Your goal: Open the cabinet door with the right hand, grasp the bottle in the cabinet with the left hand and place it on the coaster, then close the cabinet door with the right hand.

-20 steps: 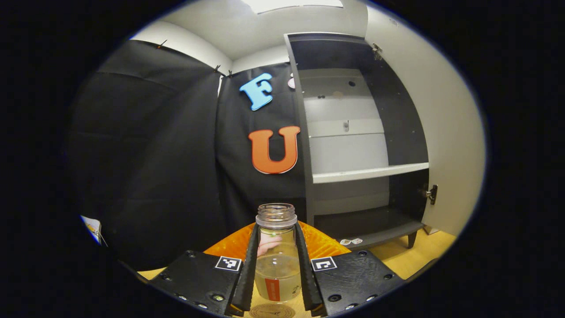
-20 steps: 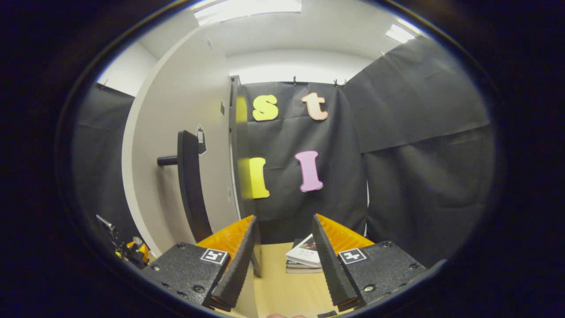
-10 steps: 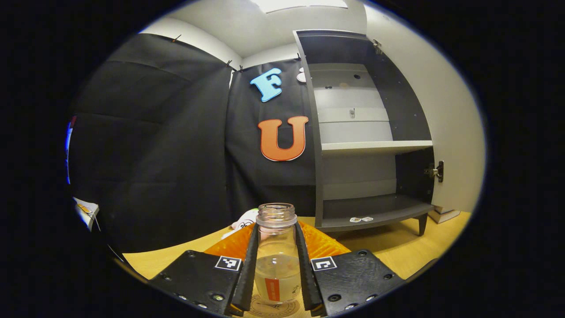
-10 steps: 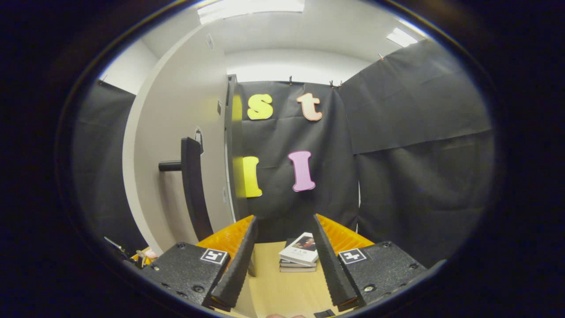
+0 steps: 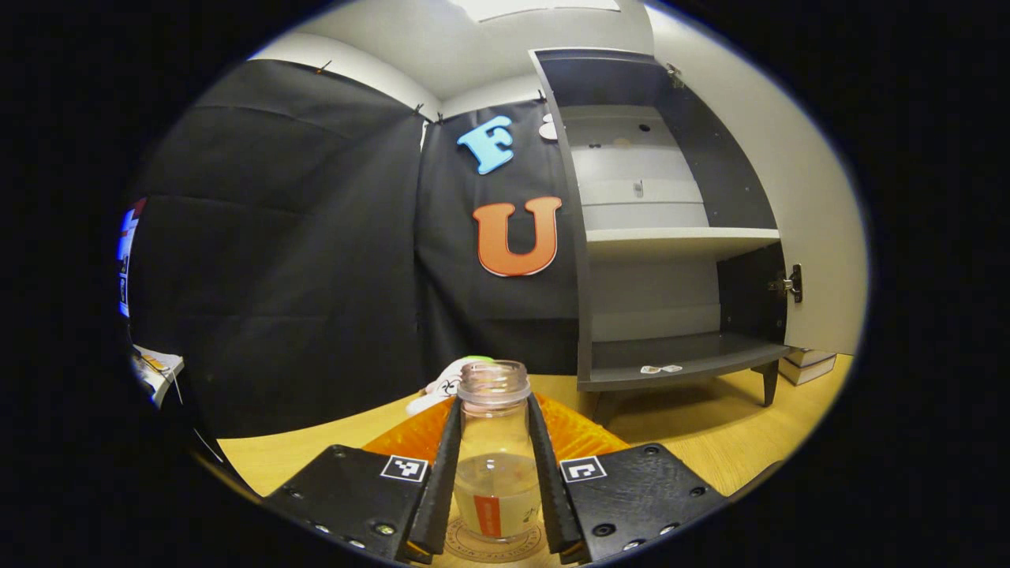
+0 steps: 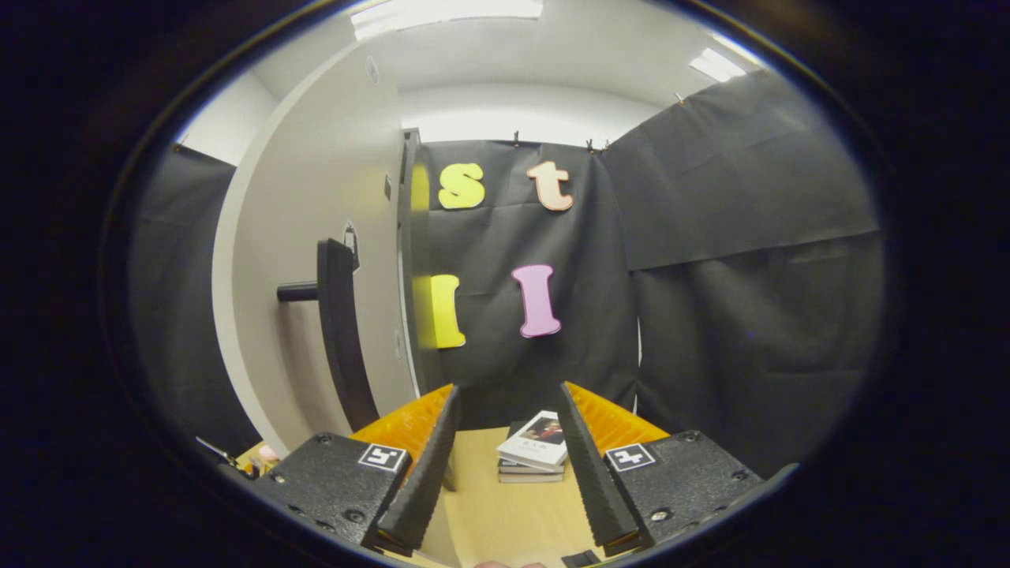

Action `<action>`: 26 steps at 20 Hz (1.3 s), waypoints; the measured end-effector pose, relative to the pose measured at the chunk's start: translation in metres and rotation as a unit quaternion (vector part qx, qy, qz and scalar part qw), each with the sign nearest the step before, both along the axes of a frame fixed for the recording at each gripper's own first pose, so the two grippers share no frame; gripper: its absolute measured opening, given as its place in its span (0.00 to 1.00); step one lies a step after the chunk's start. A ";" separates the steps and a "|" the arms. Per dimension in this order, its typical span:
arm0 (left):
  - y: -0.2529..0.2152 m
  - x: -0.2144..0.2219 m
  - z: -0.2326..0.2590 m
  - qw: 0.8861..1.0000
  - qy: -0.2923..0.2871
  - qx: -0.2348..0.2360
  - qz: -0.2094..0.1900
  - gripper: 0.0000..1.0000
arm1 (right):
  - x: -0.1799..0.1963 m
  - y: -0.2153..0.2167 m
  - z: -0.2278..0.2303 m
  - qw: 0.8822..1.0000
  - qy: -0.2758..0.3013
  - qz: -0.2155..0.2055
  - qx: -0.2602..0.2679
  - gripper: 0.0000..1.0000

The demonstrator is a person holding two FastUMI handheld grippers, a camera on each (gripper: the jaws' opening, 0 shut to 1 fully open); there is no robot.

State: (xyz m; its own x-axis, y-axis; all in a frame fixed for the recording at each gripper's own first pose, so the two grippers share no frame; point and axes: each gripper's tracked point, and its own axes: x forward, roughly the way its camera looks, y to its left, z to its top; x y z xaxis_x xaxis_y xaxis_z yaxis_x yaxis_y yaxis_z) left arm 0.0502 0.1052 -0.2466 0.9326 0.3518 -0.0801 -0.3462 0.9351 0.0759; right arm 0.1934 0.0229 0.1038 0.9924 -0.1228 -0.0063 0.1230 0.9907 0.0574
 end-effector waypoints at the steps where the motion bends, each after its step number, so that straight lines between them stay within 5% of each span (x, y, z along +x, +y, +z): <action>1: -0.001 0.000 0.000 1.000 0.000 -0.004 -0.002 0.46 | 0.000 -0.001 0.000 1.000 0.000 -0.001 0.000 0.78; 3: 0.001 0.001 -0.002 1.000 0.004 -0.002 -0.003 0.48 | 0.000 0.000 0.000 1.000 0.001 0.000 0.002 0.77; 4: -0.002 0.002 -0.004 1.000 0.007 -0.005 -0.005 0.40 | 0.000 0.000 0.000 1.000 0.000 0.001 0.002 0.77; 5: -0.003 0.003 -0.004 1.000 0.007 -0.006 -0.006 0.46 | 0.000 0.000 0.000 1.000 0.000 0.002 0.003 0.77; 6: -0.003 0.005 -0.006 1.000 0.008 -0.008 -0.007 0.63 | 0.001 -0.001 0.000 1.000 0.001 0.002 0.002 0.77; 9: -0.001 0.003 -0.005 1.000 0.017 -0.011 -0.008 0.62 | 0.001 -0.001 -0.002 1.000 0.002 0.002 0.001 0.77; 11: 0.003 0.001 0.003 1.000 0.012 -0.010 -0.001 0.92 | 0.002 -0.001 -0.002 1.000 0.000 0.005 0.003 0.78; 12: 0.005 -0.001 0.008 1.000 0.010 -0.009 0.004 0.98 | 0.002 -0.001 -0.002 1.000 -0.001 0.006 0.004 0.77; 18: -0.006 -0.008 0.078 1.000 -0.007 -0.001 -0.021 0.98 | 0.005 -0.001 -0.003 1.000 -0.015 0.011 0.003 0.77; 26: -0.074 -0.005 0.199 0.988 -0.010 -0.035 -0.148 1.00 | 0.009 0.000 -0.005 0.999 -0.026 0.024 0.018 0.77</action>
State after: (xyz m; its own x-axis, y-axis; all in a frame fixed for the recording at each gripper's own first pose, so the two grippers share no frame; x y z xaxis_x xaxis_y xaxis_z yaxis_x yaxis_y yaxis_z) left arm 0.0451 0.0311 -0.0479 0.9954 0.0582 -0.0757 -0.0581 0.9983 0.0032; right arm 0.2023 0.0230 0.0986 0.9962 -0.0764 0.0421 0.0720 0.9926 0.0982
